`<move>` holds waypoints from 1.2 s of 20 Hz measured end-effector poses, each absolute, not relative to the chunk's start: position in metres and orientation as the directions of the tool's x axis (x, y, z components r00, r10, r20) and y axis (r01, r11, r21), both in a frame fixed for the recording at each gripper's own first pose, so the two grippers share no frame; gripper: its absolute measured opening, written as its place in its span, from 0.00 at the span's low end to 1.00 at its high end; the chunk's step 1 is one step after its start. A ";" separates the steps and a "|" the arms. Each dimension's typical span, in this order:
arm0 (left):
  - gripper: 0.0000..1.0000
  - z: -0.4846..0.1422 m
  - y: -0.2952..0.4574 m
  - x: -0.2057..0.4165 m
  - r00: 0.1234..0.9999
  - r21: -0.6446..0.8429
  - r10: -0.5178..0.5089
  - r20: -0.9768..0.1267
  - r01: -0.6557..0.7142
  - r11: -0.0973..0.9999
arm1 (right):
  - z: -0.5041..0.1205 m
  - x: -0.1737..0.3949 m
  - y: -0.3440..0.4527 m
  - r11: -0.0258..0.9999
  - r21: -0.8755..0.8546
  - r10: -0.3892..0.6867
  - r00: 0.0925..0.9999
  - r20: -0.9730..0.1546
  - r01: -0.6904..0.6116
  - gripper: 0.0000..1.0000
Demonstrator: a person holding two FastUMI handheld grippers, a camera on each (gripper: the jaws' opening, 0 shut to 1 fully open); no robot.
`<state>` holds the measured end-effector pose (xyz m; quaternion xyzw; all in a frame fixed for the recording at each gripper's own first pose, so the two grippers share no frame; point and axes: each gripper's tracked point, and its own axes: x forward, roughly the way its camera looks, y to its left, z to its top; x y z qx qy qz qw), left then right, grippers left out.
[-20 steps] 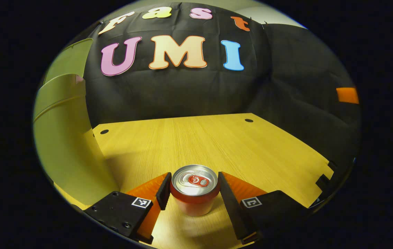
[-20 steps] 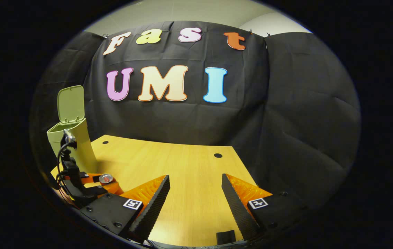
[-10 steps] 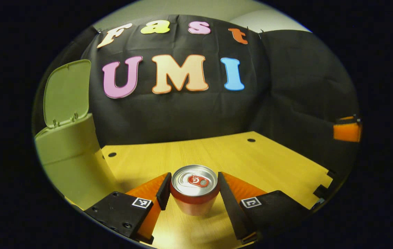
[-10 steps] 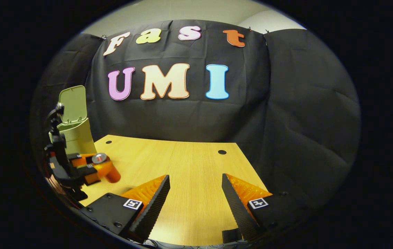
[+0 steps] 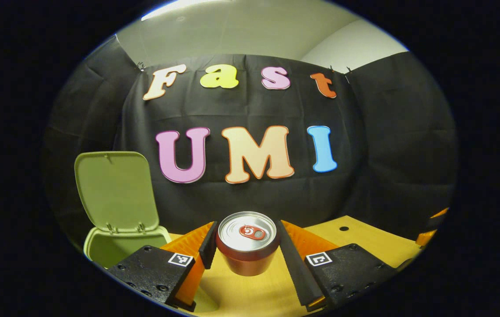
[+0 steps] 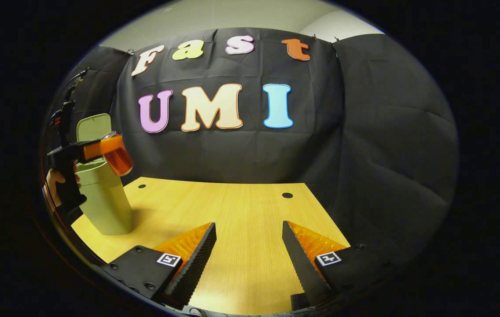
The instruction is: Press the lid of the desktop garbage bin to open it, pick up the crumpled paper on the desktop and throw it into the bin, then pick up the pop can on the desktop and drop it into the bin, and finally close the garbage bin lid.
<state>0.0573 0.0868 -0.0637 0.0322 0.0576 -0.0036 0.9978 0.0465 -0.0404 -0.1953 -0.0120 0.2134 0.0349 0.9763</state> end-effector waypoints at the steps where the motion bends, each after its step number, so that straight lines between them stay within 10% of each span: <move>1: 0.78 -0.055 0.098 0.059 0.994 0.074 0.021 -0.104 -0.014 0.997 | -0.196 0.048 -0.040 0.997 -0.002 0.066 0.906 -0.418 -0.074 0.95; 24: 0.88 -0.052 0.278 0.034 0.883 0.257 0.448 -0.140 -0.405 0.877 | -0.197 0.059 -0.028 0.996 -0.005 0.084 0.907 -0.413 -0.094 0.96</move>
